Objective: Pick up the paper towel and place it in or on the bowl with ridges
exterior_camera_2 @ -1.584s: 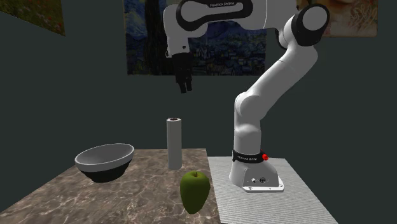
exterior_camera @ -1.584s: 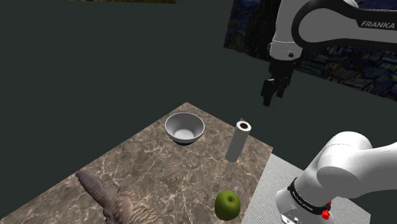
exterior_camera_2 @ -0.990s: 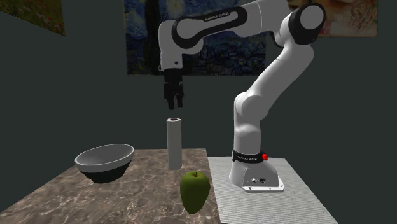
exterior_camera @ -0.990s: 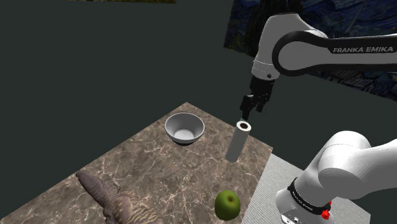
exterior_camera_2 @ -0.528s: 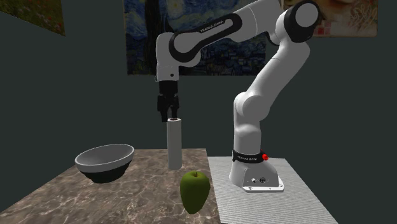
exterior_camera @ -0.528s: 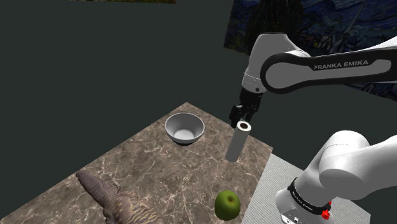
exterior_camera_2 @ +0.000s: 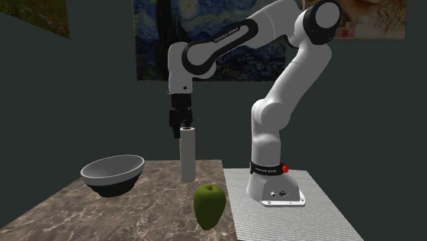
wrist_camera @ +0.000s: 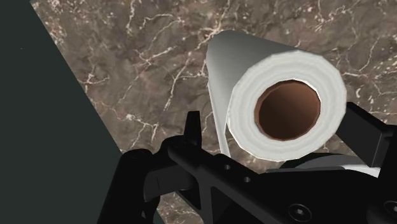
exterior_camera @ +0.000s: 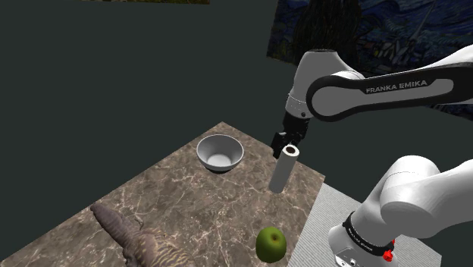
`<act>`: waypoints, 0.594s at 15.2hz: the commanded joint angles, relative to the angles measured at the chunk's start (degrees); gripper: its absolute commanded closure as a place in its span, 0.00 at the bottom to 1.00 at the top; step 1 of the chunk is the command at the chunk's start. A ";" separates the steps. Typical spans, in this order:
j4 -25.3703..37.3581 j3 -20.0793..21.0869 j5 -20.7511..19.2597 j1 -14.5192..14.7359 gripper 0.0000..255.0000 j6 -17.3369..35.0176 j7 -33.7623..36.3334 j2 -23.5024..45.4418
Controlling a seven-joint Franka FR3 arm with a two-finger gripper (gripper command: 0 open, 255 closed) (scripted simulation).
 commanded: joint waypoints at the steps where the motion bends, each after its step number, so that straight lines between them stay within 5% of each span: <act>1: -0.03 0.00 0.00 0.00 0.00 0.06 -0.01 0.03; 3: -0.02 0.00 0.00 0.00 0.00 0.04 0.00 0.02; 4: -0.02 0.00 0.00 0.00 1.00 0.04 0.00 0.02; 9: 0.00 -0.01 0.00 -0.01 1.00 0.03 -0.01 0.03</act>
